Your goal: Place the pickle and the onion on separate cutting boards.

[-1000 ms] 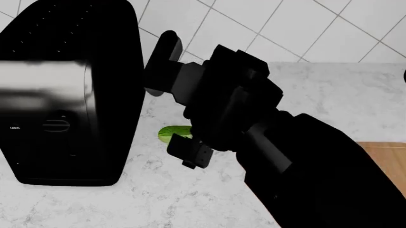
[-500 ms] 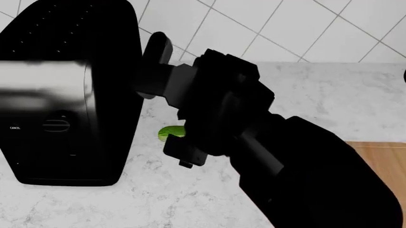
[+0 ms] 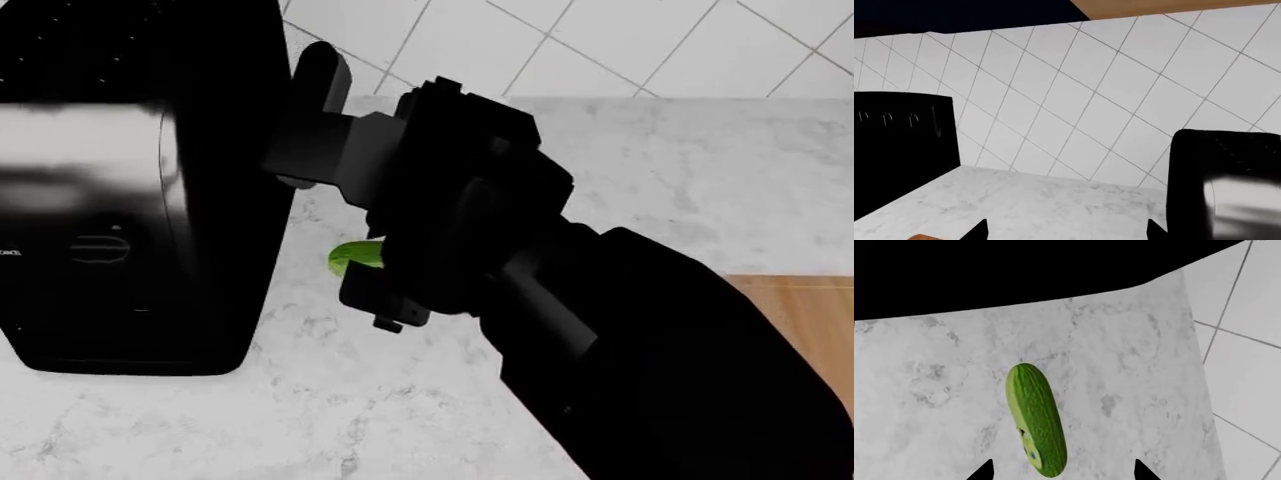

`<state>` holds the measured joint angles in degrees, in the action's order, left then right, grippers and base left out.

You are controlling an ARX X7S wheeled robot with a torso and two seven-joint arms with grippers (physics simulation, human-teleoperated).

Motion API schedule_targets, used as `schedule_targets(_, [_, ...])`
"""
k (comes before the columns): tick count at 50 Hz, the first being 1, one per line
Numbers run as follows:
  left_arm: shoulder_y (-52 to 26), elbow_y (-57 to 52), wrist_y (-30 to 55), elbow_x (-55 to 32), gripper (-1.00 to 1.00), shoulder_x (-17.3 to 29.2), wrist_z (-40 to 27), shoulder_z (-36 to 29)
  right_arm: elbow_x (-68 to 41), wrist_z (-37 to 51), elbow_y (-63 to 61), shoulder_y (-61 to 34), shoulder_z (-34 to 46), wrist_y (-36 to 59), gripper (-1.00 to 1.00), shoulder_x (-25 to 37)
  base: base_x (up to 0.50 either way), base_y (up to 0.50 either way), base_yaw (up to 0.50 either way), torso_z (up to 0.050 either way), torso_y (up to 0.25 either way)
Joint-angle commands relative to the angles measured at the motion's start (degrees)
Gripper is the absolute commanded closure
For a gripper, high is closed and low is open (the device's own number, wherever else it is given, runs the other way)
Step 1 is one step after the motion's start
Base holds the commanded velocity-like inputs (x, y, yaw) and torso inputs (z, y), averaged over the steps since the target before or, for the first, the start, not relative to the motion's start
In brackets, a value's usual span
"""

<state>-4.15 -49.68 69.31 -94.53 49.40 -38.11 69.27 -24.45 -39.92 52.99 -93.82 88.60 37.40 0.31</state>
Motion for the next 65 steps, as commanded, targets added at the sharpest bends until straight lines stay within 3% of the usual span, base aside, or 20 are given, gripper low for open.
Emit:
schedule_targets(1, [1.18,0.11,-0.43,-1.90,-1.00,0.24,0.44,3.06,1.21,-0.16,1.33,-0.99,-0.57,-0.57,-1.00,-0.31,0.00,0.00,0.00,0.004,-0.184])
schedule_targets(44, [1.83,0.52,-1.53,-1.91,-1.00,-0.43,1.04,3.35,0.28,-2.11,2.98,2.00,-0.72,0.05,-1.00,-0.31,0.00,0.00,0.00,0.003,-0.100])
schedule_targets(45, [1.78,0.57,-1.54,-1.65,-1.00,-0.56,1.10,3.15,0.37,-2.11,3.15,2.12,-0.70,-0.03,1.00,-0.31,0.01,0.00,0.00,0.000,0.000])
schedule_targets(65, [2.21,0.88,-2.42,-3.40,-1.00,0.40,-0.79,3.06,-4.84,0.14,0.90,-4.58,-3.17,2.11,1.00,1.17,0.00,0.00,0.00,0.000,-0.006])
